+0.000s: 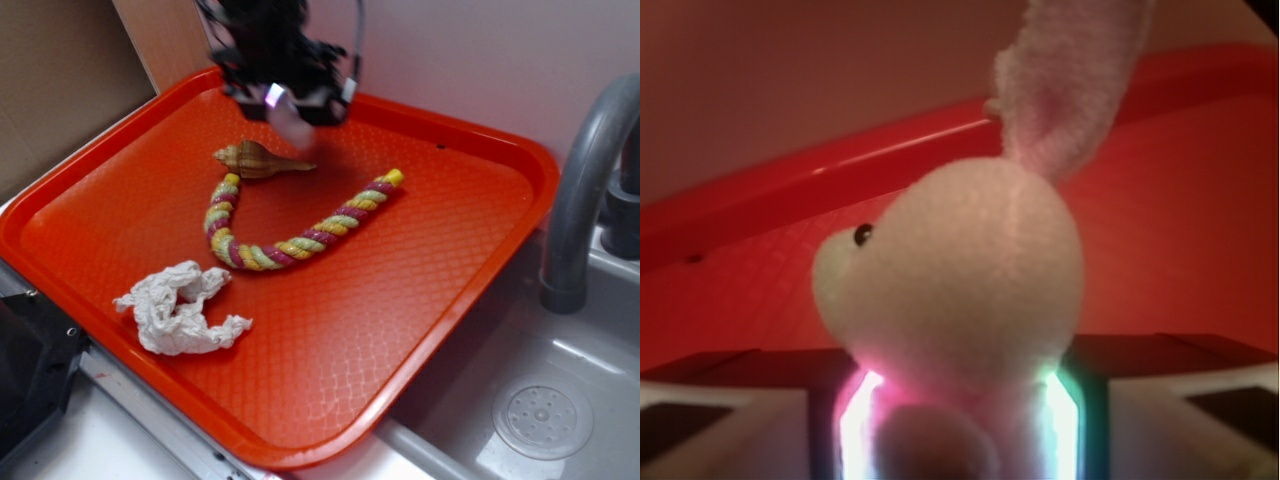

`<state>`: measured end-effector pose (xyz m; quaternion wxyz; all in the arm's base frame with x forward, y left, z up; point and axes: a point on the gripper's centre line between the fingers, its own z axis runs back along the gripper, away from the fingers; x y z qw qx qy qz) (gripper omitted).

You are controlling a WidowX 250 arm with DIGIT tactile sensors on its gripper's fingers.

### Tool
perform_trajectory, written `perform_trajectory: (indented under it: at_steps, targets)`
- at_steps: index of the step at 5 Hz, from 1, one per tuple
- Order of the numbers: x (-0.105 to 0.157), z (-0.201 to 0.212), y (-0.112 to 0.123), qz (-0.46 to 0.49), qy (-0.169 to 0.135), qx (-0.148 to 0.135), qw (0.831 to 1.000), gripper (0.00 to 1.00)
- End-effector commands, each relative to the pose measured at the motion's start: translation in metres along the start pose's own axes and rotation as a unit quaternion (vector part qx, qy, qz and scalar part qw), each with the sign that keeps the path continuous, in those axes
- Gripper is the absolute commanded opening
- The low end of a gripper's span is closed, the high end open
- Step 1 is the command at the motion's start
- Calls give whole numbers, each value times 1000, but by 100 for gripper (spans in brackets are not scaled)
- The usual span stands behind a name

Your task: Grab the pink bunny.

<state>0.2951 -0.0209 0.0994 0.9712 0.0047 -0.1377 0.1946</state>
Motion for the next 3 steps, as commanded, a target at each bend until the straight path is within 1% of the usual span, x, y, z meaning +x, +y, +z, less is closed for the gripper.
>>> perform_trajectory:
  at_steps: [1, 2, 3]
  targets:
    - [-26, 129, 27, -14, 56, -89, 994, 0]
    - [-53, 165, 29, -47, 59, -135, 988, 0]
    - [-62, 172, 26, -66, 56, -173, 981, 0]
